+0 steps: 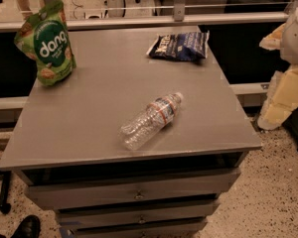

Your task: Move water bottle near blue chip bag

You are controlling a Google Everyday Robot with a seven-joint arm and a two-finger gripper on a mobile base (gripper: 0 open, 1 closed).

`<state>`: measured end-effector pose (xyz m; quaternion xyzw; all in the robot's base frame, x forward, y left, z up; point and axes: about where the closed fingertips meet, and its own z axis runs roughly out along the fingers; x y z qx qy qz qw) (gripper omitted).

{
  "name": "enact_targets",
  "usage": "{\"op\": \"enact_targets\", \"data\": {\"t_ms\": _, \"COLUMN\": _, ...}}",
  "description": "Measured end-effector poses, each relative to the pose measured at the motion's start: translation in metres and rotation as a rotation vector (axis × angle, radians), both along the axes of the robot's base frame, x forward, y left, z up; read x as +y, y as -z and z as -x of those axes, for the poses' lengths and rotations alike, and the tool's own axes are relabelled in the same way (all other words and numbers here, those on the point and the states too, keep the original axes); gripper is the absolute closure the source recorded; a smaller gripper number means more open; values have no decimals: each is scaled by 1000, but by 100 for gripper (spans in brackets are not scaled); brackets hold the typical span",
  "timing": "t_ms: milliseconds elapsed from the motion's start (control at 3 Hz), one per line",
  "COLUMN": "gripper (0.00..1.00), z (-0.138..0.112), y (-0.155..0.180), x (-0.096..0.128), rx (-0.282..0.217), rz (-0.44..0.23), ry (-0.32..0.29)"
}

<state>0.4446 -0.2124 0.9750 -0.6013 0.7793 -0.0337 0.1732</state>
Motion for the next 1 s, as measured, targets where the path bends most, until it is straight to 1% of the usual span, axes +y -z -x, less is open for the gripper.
{"op": "enact_targets", "data": {"t_ms": 333, "gripper": 0, "z": -22, "y": 13, "x": 18, "rx": -53, "rz": -76, "ry": -13}}
{"op": "enact_targets", "data": {"t_ms": 667, "gripper": 0, "z": -56, "y": 39, "x": 60, "rx": -118, "rz": -194, "ry": -116}}
{"op": "enact_targets", "data": {"t_ms": 1000, "gripper": 0, "z": -79, "y": 66, "x": 101, "rx": -154, "rz": -287, "ry": -244}}
